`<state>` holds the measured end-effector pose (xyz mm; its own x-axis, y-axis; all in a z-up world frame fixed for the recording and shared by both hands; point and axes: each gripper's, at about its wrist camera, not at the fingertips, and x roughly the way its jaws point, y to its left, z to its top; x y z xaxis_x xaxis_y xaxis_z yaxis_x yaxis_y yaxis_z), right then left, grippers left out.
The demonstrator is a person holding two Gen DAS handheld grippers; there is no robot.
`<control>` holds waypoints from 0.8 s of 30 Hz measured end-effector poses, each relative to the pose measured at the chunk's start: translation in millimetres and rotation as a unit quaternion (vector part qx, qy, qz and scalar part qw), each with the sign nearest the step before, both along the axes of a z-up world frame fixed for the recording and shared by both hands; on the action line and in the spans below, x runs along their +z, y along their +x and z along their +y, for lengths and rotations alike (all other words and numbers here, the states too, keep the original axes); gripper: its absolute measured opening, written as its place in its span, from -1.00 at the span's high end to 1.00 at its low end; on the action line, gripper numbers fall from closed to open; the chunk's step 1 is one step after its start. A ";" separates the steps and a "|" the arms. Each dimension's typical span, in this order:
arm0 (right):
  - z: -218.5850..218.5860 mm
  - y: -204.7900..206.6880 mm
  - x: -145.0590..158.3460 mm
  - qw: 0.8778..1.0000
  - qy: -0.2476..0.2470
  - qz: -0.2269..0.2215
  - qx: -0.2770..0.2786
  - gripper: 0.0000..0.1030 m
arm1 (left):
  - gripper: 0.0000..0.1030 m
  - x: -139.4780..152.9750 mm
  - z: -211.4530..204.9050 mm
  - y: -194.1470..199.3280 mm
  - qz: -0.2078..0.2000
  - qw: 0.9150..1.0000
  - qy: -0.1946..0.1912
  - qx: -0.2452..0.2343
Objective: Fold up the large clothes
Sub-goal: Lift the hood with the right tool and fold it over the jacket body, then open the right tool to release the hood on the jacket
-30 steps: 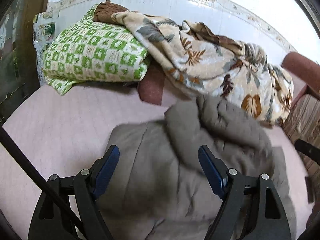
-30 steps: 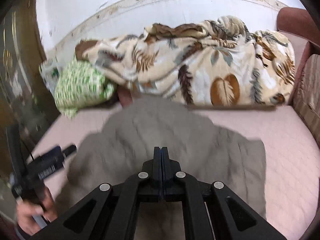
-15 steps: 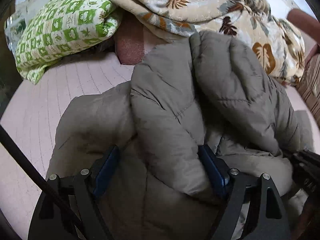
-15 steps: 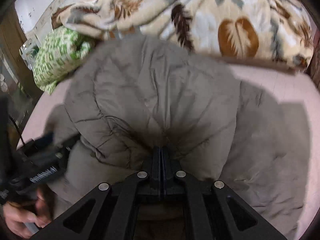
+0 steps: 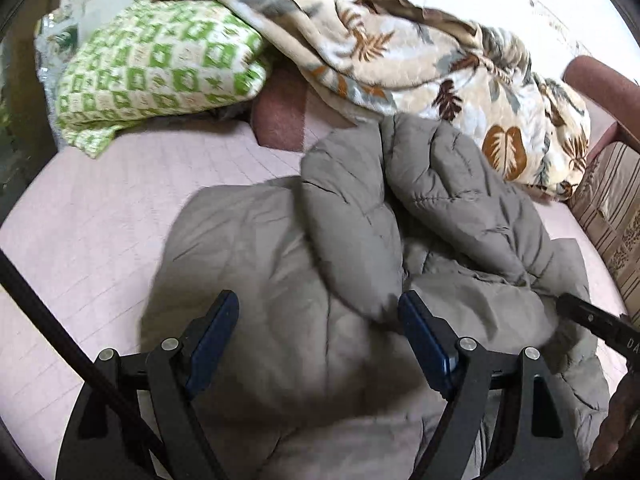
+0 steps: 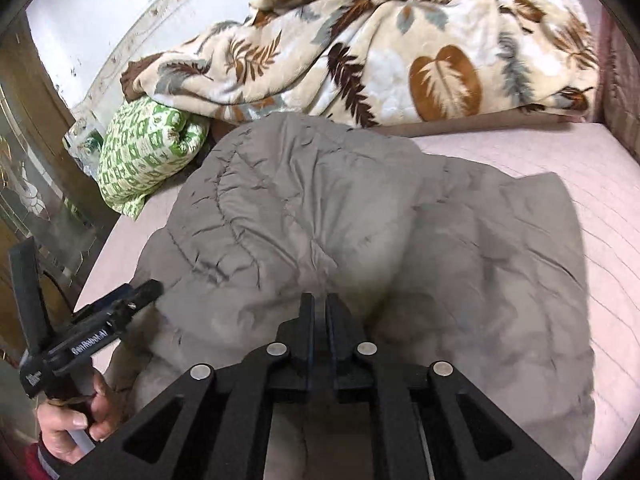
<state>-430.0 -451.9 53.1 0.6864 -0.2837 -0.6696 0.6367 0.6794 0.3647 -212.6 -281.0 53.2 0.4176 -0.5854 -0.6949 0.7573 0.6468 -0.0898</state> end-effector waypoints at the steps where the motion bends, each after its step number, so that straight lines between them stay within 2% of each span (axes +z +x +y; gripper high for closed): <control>1: 2.9 -4.5 0.5 1.000 0.001 -0.008 -0.006 0.83 | -0.59 4.5 4.8 -3.6 -0.006 1.000 -0.004 0.002; 5: 14.9 5.9 5.1 1.000 0.005 -0.017 0.007 0.82 | -0.59 18.8 4.5 -9.7 -0.010 1.000 -0.023 -0.007; 8: 26.9 19.5 8.2 0.999 0.002 -0.035 0.022 0.81 | -0.59 20.6 -12.5 -18.2 -0.014 0.999 -0.026 -0.031; 9: 28.2 23.6 6.4 0.999 0.005 -0.038 0.023 0.75 | -0.59 17.3 -19.5 -21.0 -0.015 0.999 -0.021 -0.039; 13: 30.7 44.6 -22.0 0.999 0.025 0.008 0.031 0.69 | -0.60 -25.5 -45.7 -23.5 -0.011 0.997 0.065 -0.048; 15: 30.4 47.9 -32.4 0.999 0.035 0.021 0.032 0.69 | -0.61 -33.0 -47.1 -29.6 -0.035 0.995 0.078 -0.051; 17: 32.9 42.9 -27.3 0.999 0.033 0.012 0.030 0.70 | -0.61 -23.8 -40.3 -35.9 -0.042 0.995 0.066 -0.057; 21: 51.2 12.9 2.4 0.999 0.007 -0.006 0.034 0.68 | -0.60 -2.2 -3.6 -43.0 -0.022 0.998 0.020 -0.049; 24: 69.8 -18.5 13.6 1.000 -0.006 -0.012 0.028 0.52 | -0.60 6.3 31.4 -57.5 -0.033 0.999 0.009 -0.036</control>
